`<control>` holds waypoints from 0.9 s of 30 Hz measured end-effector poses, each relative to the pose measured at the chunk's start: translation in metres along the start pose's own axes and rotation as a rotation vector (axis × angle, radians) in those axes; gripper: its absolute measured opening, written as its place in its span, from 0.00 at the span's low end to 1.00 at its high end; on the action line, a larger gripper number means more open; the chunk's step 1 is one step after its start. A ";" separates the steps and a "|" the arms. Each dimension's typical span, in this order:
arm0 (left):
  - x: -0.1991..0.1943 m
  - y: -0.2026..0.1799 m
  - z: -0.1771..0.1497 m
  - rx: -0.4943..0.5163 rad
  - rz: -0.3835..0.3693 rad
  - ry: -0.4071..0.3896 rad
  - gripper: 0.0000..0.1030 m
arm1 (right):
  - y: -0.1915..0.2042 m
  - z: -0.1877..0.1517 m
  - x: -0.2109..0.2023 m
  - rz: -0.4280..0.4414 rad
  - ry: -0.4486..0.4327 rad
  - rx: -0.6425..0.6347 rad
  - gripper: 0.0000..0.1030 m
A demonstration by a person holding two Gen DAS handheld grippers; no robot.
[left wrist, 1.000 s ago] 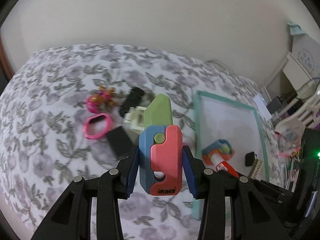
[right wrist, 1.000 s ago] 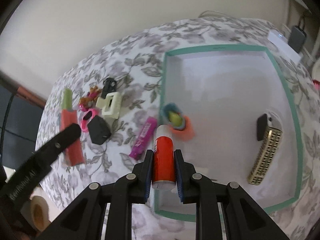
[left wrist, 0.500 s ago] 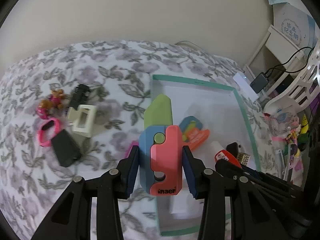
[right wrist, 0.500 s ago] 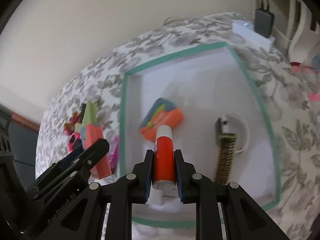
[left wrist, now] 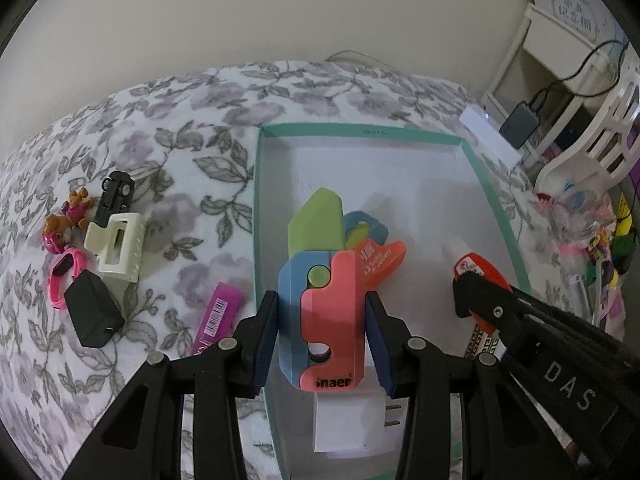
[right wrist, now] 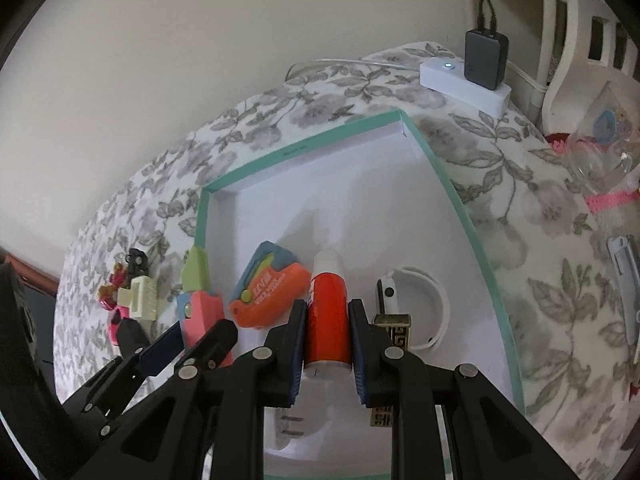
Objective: Organize rigid objects
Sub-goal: 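Lift and carry the cutter and glue bottle with both tools over the tray, then open the left tool to drop the cutter while the right tool releases the glue bottle into the tray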
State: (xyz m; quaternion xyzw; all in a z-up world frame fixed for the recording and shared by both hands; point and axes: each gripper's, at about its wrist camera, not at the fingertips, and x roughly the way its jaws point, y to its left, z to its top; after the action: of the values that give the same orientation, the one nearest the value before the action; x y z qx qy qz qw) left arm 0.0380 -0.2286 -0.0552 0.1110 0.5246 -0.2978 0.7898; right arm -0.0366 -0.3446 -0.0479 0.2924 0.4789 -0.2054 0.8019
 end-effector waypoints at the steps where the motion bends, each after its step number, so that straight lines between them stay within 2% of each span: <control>1: 0.002 0.000 -0.001 0.002 0.002 0.005 0.43 | 0.000 0.000 0.003 0.000 0.007 -0.003 0.22; 8: 0.013 0.001 -0.009 0.016 0.016 0.043 0.43 | 0.000 -0.004 0.011 -0.025 0.027 -0.020 0.22; 14: 0.010 -0.002 -0.011 0.038 0.020 0.031 0.44 | 0.003 -0.005 0.012 -0.036 0.035 -0.040 0.22; 16: 0.007 -0.003 -0.010 0.038 0.021 0.020 0.55 | 0.004 -0.006 0.012 -0.045 0.036 -0.043 0.24; 18: 0.004 -0.004 -0.011 0.046 0.010 0.019 0.60 | 0.005 -0.007 0.011 -0.048 0.037 -0.044 0.24; 23: -0.008 -0.010 -0.014 0.082 0.029 -0.009 0.62 | 0.006 -0.009 0.006 -0.051 0.031 -0.046 0.24; 27: -0.019 -0.010 -0.016 0.093 0.037 -0.024 0.69 | 0.009 -0.010 -0.002 -0.042 0.013 -0.050 0.27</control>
State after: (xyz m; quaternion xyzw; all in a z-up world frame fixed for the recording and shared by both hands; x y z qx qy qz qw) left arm 0.0148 -0.2218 -0.0433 0.1535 0.4985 -0.3085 0.7954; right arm -0.0390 -0.3313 -0.0472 0.2635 0.4949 -0.2082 0.8014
